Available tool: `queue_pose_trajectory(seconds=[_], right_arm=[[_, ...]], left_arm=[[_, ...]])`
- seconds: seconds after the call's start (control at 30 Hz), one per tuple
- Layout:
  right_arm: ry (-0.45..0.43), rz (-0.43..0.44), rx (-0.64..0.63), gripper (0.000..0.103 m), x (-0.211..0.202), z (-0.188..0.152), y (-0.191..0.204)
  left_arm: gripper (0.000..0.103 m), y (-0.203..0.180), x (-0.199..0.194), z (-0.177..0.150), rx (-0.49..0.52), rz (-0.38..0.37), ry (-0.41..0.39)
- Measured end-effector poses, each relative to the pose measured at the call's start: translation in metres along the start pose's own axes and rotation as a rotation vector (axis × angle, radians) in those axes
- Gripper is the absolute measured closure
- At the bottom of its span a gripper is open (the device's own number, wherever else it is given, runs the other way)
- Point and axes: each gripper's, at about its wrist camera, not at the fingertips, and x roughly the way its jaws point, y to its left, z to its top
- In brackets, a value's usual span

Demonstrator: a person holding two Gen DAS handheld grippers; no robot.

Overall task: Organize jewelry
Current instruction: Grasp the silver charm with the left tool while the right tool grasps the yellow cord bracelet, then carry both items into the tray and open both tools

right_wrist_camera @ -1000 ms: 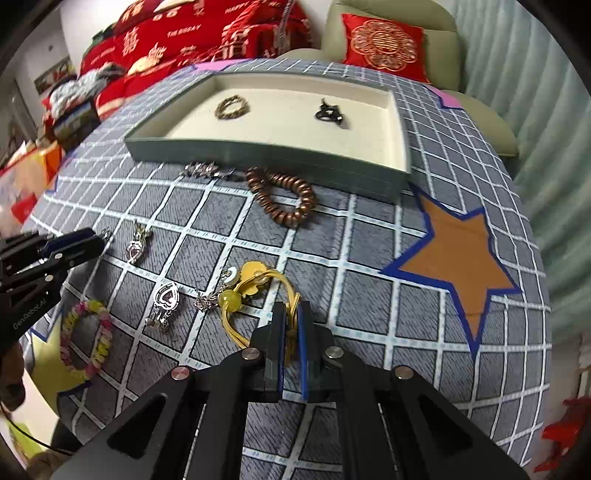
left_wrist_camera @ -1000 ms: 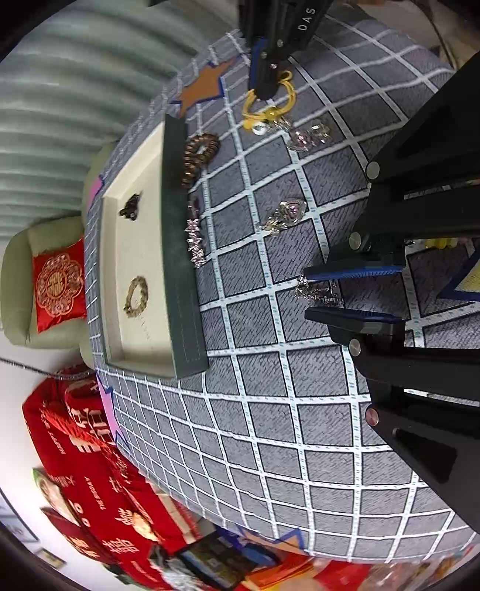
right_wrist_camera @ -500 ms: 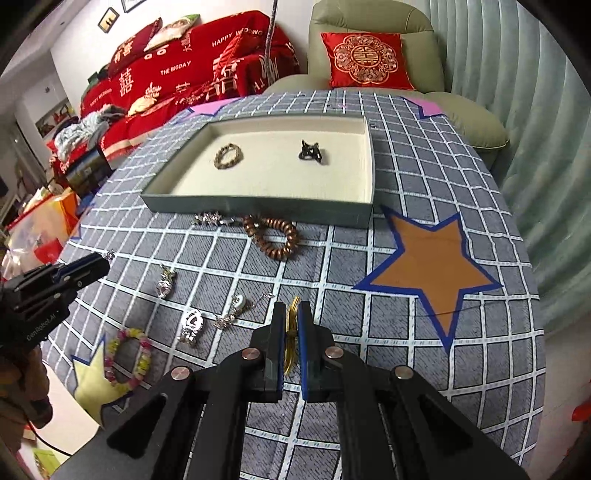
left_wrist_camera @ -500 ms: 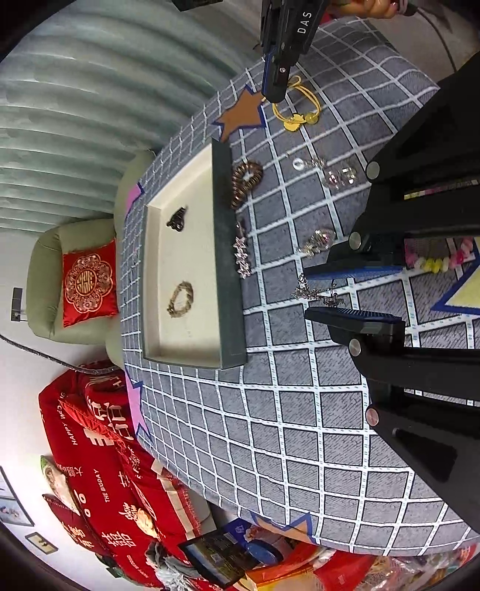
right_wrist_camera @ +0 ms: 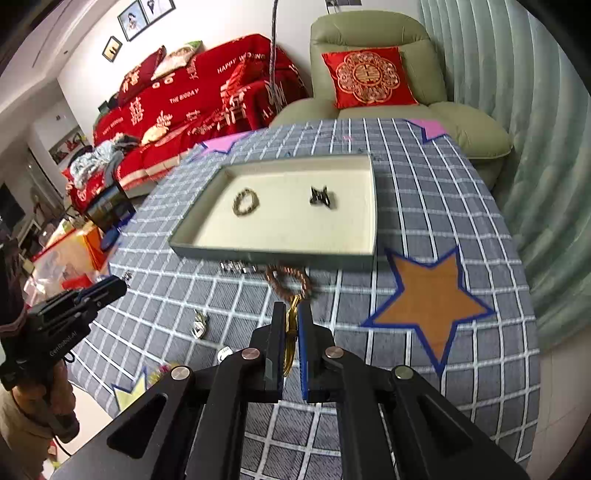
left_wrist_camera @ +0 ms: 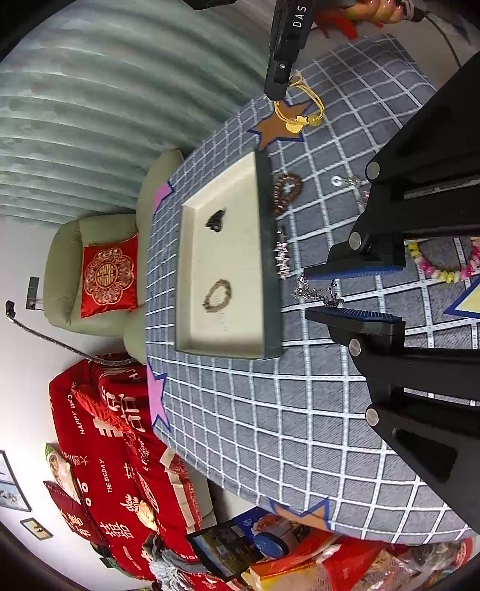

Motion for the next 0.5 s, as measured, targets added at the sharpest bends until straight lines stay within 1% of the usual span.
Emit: queue_pose_trajectory(seconds=[0.27,0.5], right_arm=[[-0.051,0.034,-0.003,0.097,-0.013,0.043,0.000],[-0.081,0.059,0.002,0.097,-0.010,0.085,0.000]], left_arm=[[0.079,0.001,-0.010,0.039,-0.020,-0.020,-0.033],[0.079,-0.004,-0.005,0.079,-0.002,-0.008,-0.065]])
